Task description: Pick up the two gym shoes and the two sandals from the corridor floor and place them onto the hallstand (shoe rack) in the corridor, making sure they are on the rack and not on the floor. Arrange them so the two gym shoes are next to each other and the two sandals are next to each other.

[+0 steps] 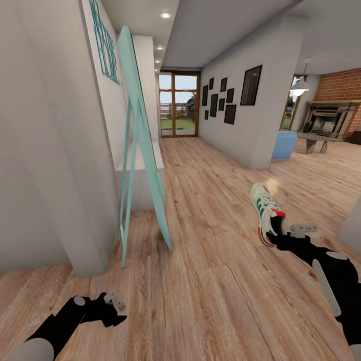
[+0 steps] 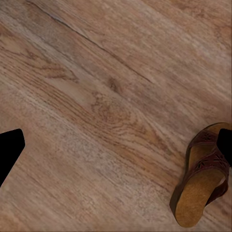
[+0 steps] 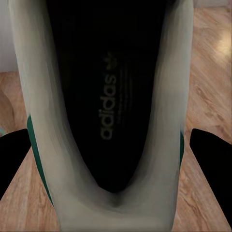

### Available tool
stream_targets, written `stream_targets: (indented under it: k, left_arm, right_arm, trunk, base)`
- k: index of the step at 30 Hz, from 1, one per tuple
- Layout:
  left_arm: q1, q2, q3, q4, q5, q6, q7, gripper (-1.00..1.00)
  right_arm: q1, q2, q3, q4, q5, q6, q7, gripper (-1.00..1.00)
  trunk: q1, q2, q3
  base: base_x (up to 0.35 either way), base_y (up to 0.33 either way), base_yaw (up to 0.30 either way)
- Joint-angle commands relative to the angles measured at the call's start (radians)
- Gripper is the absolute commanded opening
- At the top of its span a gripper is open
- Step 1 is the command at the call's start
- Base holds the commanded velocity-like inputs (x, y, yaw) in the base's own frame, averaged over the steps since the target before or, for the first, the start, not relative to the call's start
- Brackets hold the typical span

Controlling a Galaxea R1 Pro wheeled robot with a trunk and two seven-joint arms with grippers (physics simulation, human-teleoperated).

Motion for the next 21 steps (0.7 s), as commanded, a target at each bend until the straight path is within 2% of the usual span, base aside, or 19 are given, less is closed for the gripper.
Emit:
stream_targets:
  k: [1, 3, 7, 18, 20, 21]
  left_arm:
    - [0.000, 0.000, -0.001, -0.002, -0.008, 0.008, -0.005, 1.00]
    - [0.001, 0.000, -0.001, -0.002, -0.026, 0.008, -0.004, 1.00]
    - [0.002, 0.000, -0.001, -0.002, -0.079, 0.010, -0.004, 1.00]
    - [0.015, 0.002, 0.000, 0.019, -0.101, 0.002, -0.004, 1.00]
    - [0.026, 0.004, 0.000, 0.034, -0.104, -0.013, -0.004, 1.00]
    - [0.029, 0.007, 0.000, 0.049, -0.105, -0.046, -0.005, 1.00]
  right_arm:
    - [-0.001, 0.000, -0.001, -0.001, -0.008, 0.006, 0.001, -1.00]
    - [-0.001, 0.000, -0.001, -0.001, -0.009, 0.006, 0.002, -1.00]
    - [-0.001, 0.000, -0.001, 0.000, -0.010, 0.006, 0.002, -1.00]
    - [-0.001, 0.002, -0.002, 0.001, -0.008, 0.006, 0.001, -1.00]
    - [-0.001, 0.002, -0.003, 0.001, -0.008, 0.006, 0.001, -1.00]
    - [-0.001, 0.002, -0.003, 0.001, -0.008, 0.006, 0.001, -1.00]
  trunk:
    - [0.000, 0.000, -0.002]
    - [0.000, 0.000, -0.005]
    - [0.015, -0.028, -0.024]
    - [0.057, -0.105, -0.076]
    - [0.065, -0.119, -0.085]
    - [0.069, -0.126, -0.090]
  base:
    - [0.000, 0.000, 0.000]
    - [0.000, 0.000, 0.000]
    - [0.000, 0.000, 0.000]
    - [0.000, 0.000, 0.000]
    - [0.000, 0.000, 0.000]
    - [0.000, 0.000, 0.000]
